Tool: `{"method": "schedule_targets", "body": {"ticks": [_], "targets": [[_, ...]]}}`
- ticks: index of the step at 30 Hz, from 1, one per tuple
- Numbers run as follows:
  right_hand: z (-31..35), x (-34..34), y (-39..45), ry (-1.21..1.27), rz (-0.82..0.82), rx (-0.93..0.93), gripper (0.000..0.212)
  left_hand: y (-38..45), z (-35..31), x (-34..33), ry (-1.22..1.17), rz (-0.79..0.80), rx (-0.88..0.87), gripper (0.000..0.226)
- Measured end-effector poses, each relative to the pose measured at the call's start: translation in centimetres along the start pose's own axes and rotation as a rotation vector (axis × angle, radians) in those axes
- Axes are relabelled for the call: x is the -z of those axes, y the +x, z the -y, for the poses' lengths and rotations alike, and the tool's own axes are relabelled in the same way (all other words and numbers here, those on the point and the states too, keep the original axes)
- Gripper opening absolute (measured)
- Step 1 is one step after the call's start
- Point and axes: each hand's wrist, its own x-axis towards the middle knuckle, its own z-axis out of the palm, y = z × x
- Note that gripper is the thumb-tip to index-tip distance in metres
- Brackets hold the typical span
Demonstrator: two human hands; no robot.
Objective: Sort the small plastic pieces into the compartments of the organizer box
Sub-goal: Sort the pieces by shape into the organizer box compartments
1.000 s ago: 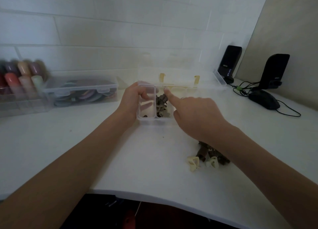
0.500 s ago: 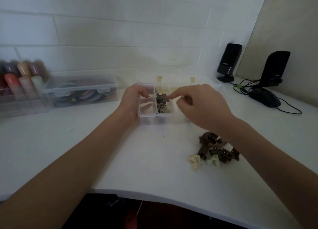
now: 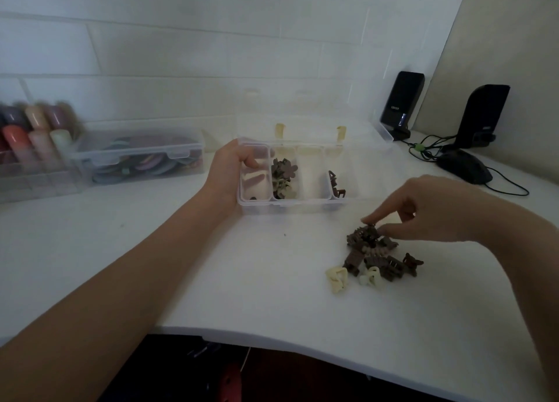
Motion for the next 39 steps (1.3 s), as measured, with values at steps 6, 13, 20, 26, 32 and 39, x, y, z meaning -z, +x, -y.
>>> {"method": "schedule_targets", "body": {"ticks": [6, 13, 20, 26, 32, 39], "targets": [[0.0, -0.6, 0.5, 0.022, 0.021, -0.021, 0.010, -0.1, 0.1, 0.0, 0.027, 0.013, -0.022, 0.033], [-0.8, 0.0, 0.3, 0.130, -0.023, -0.037, 0.018, 0.0, 0.1, 0.1, 0.017, 0.009, -0.039, 0.035], [-0.8, -0.5, 0.4, 0.153, 0.119, -0.130, 0.023, 0.2, 0.0, 0.3, 0.015, 0.003, -0.051, 0.035], [0.1, -0.9, 0.8, 0.310, 0.000, 0.034, 0.015, 0.1, 0.1, 0.3, 0.018, 0.003, -0.060, 0.035], [2.1, -1.1, 0.8, 0.612, -0.336, 0.234, 0.009, 0.0, 0.1, 0.0, 0.008, -0.001, -0.078, 0.035], [3.6, -3.0, 1.5, 0.674, -0.442, 0.334, 0.010, -0.1, 0.2, -0.2, -0.002, 0.025, -0.089, 0.034]]}}
